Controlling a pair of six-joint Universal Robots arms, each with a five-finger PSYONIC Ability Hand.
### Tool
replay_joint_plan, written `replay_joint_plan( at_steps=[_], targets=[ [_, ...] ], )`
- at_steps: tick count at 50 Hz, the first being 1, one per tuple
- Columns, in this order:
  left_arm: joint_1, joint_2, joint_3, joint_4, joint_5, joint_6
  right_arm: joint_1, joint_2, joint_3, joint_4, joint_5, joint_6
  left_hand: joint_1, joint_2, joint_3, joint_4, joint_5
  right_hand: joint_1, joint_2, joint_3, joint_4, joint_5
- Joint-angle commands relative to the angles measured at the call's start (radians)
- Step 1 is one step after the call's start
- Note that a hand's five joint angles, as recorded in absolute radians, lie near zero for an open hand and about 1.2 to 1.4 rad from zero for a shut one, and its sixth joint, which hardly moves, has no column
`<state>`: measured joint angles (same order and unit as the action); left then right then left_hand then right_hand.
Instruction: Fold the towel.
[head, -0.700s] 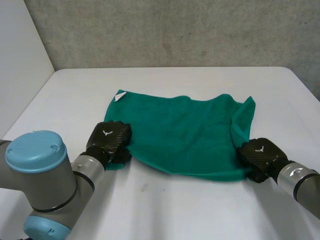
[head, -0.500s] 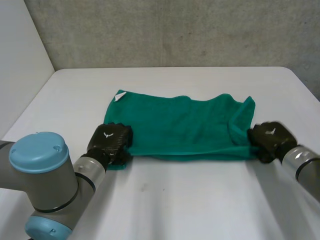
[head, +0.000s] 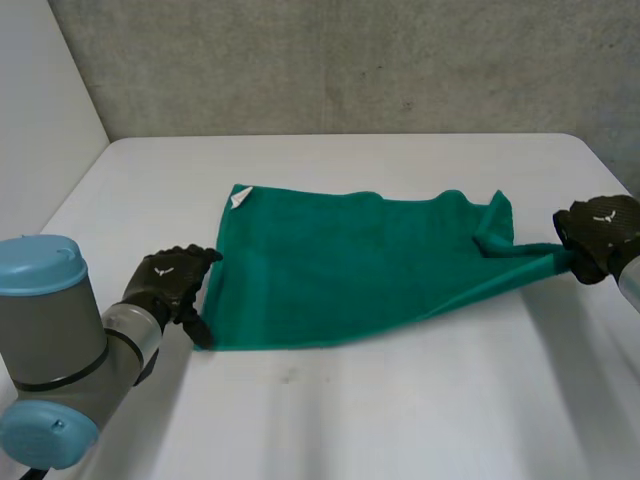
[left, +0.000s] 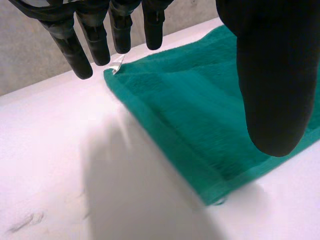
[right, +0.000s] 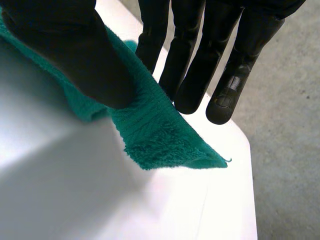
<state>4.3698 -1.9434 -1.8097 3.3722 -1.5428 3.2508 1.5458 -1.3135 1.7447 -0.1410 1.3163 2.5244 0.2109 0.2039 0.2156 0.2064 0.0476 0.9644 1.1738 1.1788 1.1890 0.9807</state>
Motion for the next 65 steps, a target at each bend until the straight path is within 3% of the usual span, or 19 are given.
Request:
replay_joint_plan(
  at_steps=[1, 10, 24, 35, 40, 44, 48, 50, 59, 65],
  targets=[
    [-0.006, -0.054, 0.018, 0.006, 0.0, 0.041, -0.007, 0.02, 0.03, -0.003, -0.005, -0.018, -0.006, 0.001, -0.011, -0.002, -0.017, 0.432, 0.222, 0.217, 0.207, 0.241],
    [-0.015, -0.12, 0.044, 0.003, -0.003, 0.156, -0.004, 0.034, 0.049, -0.005, -0.011, -0.016, -0.006, 0.001, -0.011, -0.002, -0.017, 0.432, 0.222, 0.217, 0.207, 0.241],
    [-0.03, -0.18, 0.116, 0.006, -0.006, 0.164, -0.004, 0.039, 0.061, -0.014, -0.011, -0.018, 0.029, 0.036, 0.024, 0.034, 0.018, 0.432, 0.222, 0.217, 0.207, 0.241],
    [-0.033, -0.241, 0.219, 0.009, -0.005, 0.162, -0.004, 0.042, 0.068, -0.017, -0.011, -0.019, 0.193, 0.2, 0.189, 0.198, 0.182, 0.432, 0.222, 0.217, 0.207, 0.241],
    [-0.041, -0.285, 0.285, 0.006, -0.008, 0.162, -0.004, 0.056, 0.07, -0.017, -0.011, -0.019, 0.328, 0.335, 0.323, 0.333, 0.317, 0.432, 0.222, 0.217, 0.207, 0.241],
    [-0.049, -0.322, 0.342, 0.007, -0.006, 0.161, -0.003, 0.056, 0.073, -0.017, -0.009, -0.019, 0.747, 0.754, 0.742, 0.752, 0.736, 0.432, 0.222, 0.217, 0.207, 0.241],
    [-0.05, -0.321, 0.366, 0.009, -0.008, 0.153, 0.0, 0.054, 0.073, -0.017, -0.008, -0.019, 0.95, 0.957, 0.946, 0.955, 0.939, 0.432, 0.222, 0.217, 0.207, 0.241],
    [-0.061, -0.305, 0.377, 0.012, -0.01, 0.147, 0.0, 0.054, 0.075, -0.019, -0.008, -0.018, 1.184, 1.191, 1.18, 1.189, 1.173, 0.432, 0.222, 0.217, 0.207, 0.241],
    [-0.058, -0.119, 0.288, 0.004, -0.045, 0.141, 0.003, 0.037, 0.064, -0.009, -0.006, -0.019, 1.185, 1.192, 1.181, 1.19, 1.174, 0.432, 0.222, 0.217, 0.207, 0.241],
    [-0.003, 0.082, 0.14, -0.063, -0.097, 0.155, 0.005, -0.079, 0.059, 0.056, -0.011, -0.047, 1.185, 1.192, 1.181, 1.19, 1.174, 0.432, 0.222, 0.217, 0.207, 0.241]
  ],
)
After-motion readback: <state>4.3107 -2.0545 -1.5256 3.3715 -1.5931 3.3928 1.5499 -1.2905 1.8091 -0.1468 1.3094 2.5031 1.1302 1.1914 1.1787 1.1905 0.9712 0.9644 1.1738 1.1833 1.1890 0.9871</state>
